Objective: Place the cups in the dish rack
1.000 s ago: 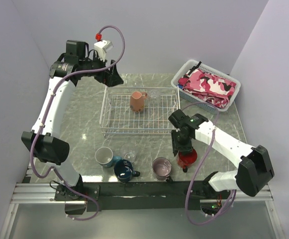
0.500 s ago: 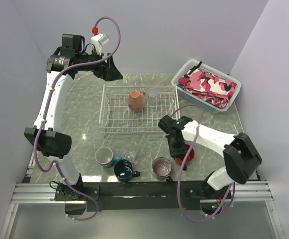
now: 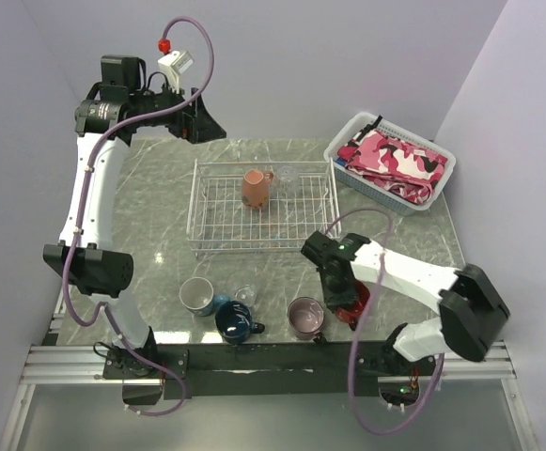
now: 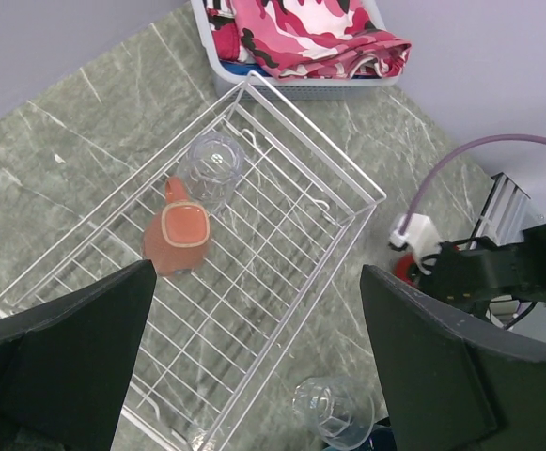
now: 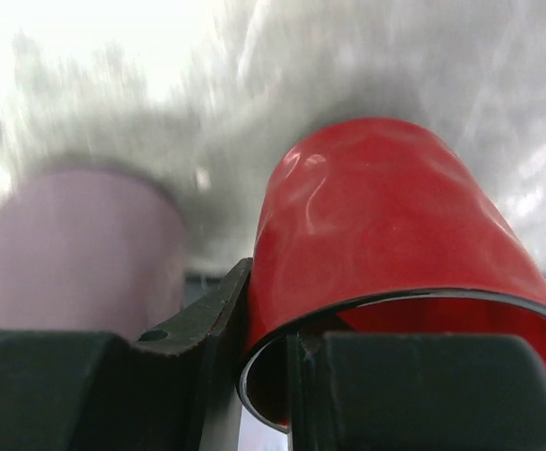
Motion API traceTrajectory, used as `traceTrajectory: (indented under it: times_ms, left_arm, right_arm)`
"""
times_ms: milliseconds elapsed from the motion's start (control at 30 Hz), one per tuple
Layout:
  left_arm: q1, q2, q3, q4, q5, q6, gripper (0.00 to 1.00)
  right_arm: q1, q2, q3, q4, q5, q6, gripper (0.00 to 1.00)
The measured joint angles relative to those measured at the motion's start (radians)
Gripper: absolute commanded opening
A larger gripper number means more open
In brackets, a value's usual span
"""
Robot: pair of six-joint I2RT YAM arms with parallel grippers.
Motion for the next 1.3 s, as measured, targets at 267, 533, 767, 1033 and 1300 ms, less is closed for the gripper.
traceTrajectory:
  times_ms: [267, 533, 767, 1033, 1300]
  left_arm:
    - [-0.001, 0.014, 0.000, 0.021, 0.012, -0.016, 0.96]
    - [-0.009, 0.071, 0.041, 0.095, 0.109, -0.157, 0.96]
    - [-0.006, -0.014, -0.211, 0.402, 0.273, -0.481, 0.96]
    - [-0.039, -0.051, -0.330, 0.678, 0.328, -0.761, 0.96]
    - [-0.050, -0.051, -0.327, 0.757, 0.324, -0.826, 0.96]
  right_arm:
    - [-0.014, -0.143, 0.229, -0.244, 0.002, 0.003, 0.00]
    - [-0.280, 0.137, 1.044, -0.172, -0.162, -0.095, 0.00]
    - [-0.486, 0.134, 0.891, 0.595, -0.607, 0.212, 0.00]
    - [-0.471, 0.416, 0.829, 1.399, -0.793, 0.713, 0.00]
    - [-0.441, 0.555, 0.834, 1.692, -0.830, 0.989, 0.00]
